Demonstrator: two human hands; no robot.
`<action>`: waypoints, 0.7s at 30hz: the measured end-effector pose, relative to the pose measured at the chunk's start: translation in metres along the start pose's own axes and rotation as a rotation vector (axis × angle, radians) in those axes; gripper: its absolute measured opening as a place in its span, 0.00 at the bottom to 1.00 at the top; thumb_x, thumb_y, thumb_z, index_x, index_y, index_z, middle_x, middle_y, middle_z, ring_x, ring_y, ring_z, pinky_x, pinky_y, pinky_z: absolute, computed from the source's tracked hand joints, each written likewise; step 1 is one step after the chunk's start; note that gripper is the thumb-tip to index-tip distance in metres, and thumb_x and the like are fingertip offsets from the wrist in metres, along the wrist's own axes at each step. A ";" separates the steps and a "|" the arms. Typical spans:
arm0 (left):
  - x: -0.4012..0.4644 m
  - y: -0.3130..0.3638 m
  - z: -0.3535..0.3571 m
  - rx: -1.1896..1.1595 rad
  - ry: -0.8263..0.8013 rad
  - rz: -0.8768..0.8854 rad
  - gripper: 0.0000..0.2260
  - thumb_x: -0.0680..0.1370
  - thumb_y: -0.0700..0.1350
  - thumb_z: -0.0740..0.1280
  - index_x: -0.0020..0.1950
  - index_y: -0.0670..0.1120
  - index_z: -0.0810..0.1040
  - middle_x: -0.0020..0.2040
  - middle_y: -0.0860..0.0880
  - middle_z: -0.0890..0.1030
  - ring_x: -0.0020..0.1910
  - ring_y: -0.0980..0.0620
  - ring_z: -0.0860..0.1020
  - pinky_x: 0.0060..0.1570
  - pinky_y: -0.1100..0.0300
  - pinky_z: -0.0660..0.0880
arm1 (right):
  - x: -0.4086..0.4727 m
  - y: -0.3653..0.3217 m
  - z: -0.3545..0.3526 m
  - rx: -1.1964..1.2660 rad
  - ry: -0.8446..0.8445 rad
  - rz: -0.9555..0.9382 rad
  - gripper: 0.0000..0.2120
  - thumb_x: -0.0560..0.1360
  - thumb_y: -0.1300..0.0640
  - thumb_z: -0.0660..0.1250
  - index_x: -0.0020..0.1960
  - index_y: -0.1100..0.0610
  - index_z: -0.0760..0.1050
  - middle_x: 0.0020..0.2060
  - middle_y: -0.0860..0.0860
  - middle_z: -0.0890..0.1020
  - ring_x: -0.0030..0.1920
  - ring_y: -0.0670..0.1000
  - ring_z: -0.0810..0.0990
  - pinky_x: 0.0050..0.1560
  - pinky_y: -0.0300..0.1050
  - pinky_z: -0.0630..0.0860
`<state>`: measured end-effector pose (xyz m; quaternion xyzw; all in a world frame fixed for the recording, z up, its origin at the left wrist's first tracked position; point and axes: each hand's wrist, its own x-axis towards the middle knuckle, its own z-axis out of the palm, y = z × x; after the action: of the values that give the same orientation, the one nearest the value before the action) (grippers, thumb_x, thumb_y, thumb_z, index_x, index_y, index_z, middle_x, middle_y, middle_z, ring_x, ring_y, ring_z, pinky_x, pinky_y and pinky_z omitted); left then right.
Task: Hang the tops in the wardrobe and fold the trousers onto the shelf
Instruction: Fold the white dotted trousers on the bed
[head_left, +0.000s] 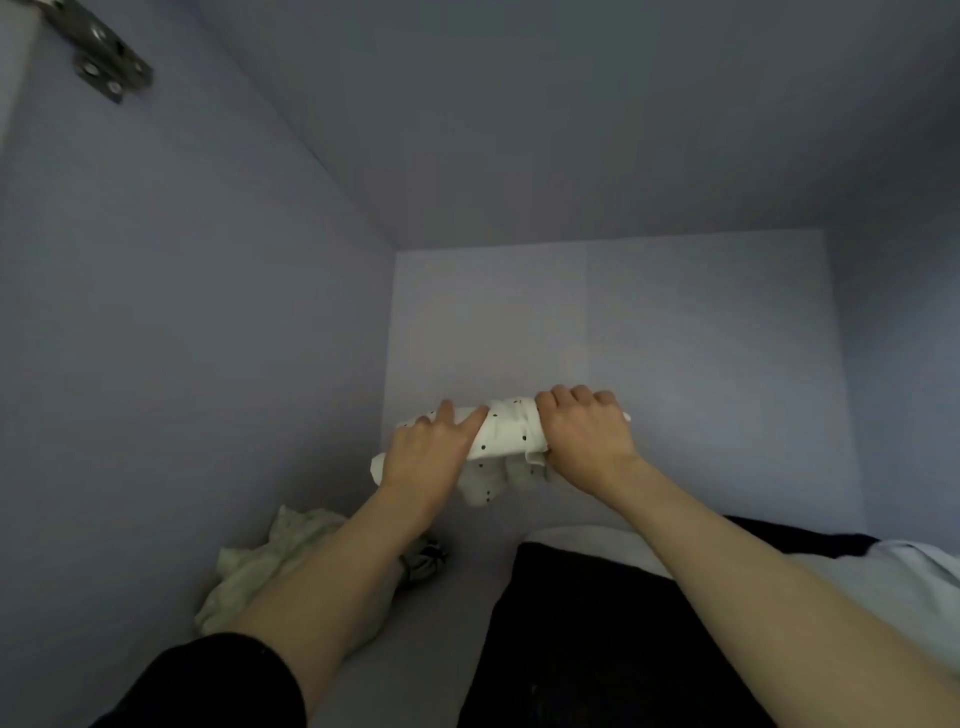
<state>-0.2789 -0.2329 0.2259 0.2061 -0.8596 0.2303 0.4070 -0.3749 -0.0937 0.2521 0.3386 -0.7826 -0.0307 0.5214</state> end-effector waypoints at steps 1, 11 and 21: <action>0.006 -0.002 0.008 0.003 0.020 -0.002 0.32 0.78 0.42 0.61 0.76 0.56 0.49 0.72 0.43 0.62 0.60 0.43 0.74 0.49 0.50 0.73 | 0.003 -0.001 0.006 -0.028 0.070 0.019 0.17 0.72 0.56 0.66 0.59 0.58 0.71 0.55 0.54 0.78 0.55 0.57 0.76 0.55 0.50 0.70; -0.003 -0.013 0.099 -0.099 -0.944 0.268 0.30 0.80 0.60 0.55 0.78 0.52 0.47 0.78 0.48 0.50 0.76 0.45 0.52 0.74 0.51 0.49 | -0.011 -0.009 0.081 0.305 -1.010 -0.031 0.30 0.81 0.45 0.55 0.78 0.51 0.48 0.77 0.51 0.51 0.76 0.54 0.53 0.75 0.51 0.51; -0.006 -0.009 0.089 -0.471 -0.709 0.178 0.24 0.81 0.55 0.56 0.76 0.53 0.56 0.77 0.49 0.58 0.74 0.48 0.59 0.72 0.57 0.56 | -0.021 -0.010 0.061 0.510 -0.760 0.062 0.21 0.83 0.50 0.50 0.74 0.55 0.61 0.75 0.54 0.60 0.73 0.54 0.60 0.71 0.44 0.57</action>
<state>-0.3238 -0.2895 0.1735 0.0994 -0.9897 -0.0229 0.1009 -0.4159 -0.1082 0.2034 0.3970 -0.9108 0.0565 0.0980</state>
